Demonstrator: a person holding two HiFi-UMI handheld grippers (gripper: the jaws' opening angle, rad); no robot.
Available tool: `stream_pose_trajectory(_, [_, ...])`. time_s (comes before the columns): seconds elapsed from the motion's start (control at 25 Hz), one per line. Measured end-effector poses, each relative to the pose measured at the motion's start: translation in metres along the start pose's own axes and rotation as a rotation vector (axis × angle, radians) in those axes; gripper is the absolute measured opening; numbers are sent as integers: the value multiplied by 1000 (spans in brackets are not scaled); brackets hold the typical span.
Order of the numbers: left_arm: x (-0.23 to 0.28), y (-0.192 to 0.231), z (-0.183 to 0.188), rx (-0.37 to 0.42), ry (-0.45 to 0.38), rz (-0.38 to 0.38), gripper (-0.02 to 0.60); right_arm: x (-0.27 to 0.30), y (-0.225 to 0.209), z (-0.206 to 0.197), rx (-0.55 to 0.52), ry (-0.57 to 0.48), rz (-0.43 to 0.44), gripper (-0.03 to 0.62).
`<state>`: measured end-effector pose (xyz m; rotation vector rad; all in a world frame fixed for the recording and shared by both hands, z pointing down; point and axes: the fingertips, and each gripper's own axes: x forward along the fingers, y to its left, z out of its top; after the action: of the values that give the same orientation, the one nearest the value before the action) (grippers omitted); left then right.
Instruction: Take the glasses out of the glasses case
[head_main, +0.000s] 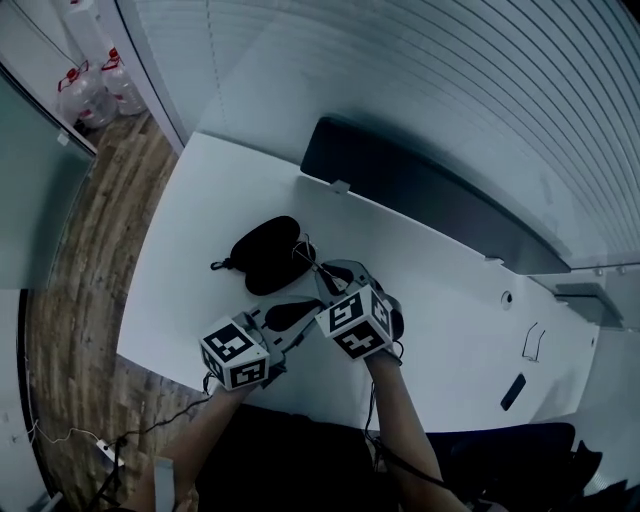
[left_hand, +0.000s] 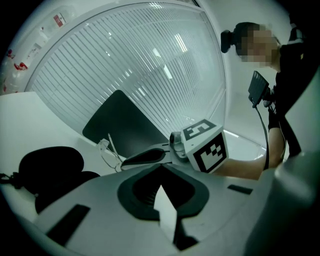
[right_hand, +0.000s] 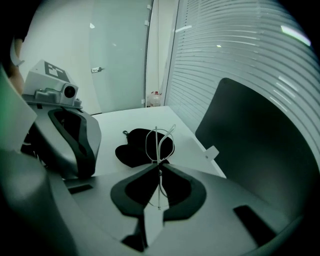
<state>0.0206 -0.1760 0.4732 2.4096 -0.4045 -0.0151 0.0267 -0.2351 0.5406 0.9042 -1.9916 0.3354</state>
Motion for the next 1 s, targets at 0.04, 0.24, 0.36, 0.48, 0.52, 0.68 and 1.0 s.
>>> stream_pose_trajectory(0.04, [3, -1, -1, 1, 8, -9, 6, -1, -2, -4, 9, 4, -5, 35])
stream_pose_trajectory(0.24, [19, -8, -10, -1, 34, -40, 6, -8, -11, -22, 42, 20, -23, 35])
stream_pose_trajectory(0.36, [27, -11, -16, -11, 44, -53, 6, -10, -16, -33, 64, 30, -30, 35])
stream_pose_trajectory(0.48, [34, -12, -21, -24, 55, -64, 6, -11, -19, -43, 80, 43, -32, 35])
stream_pose_trajectory(0.52, [35, -12, -23, -26, 59, -67, 6, -11, -20, -46, 83, 48, -33, 35])
stream_pose_trajectory(0.68, [42, -13, -30, -38, 77, -77, 6, -10, -22, -57, 95, 64, -32, 35])
stream_pose_trajectory(1.0, [53, -10, -44, -65, 109, -81, 6, -4, -23, -77, 117, 102, -15, 35])
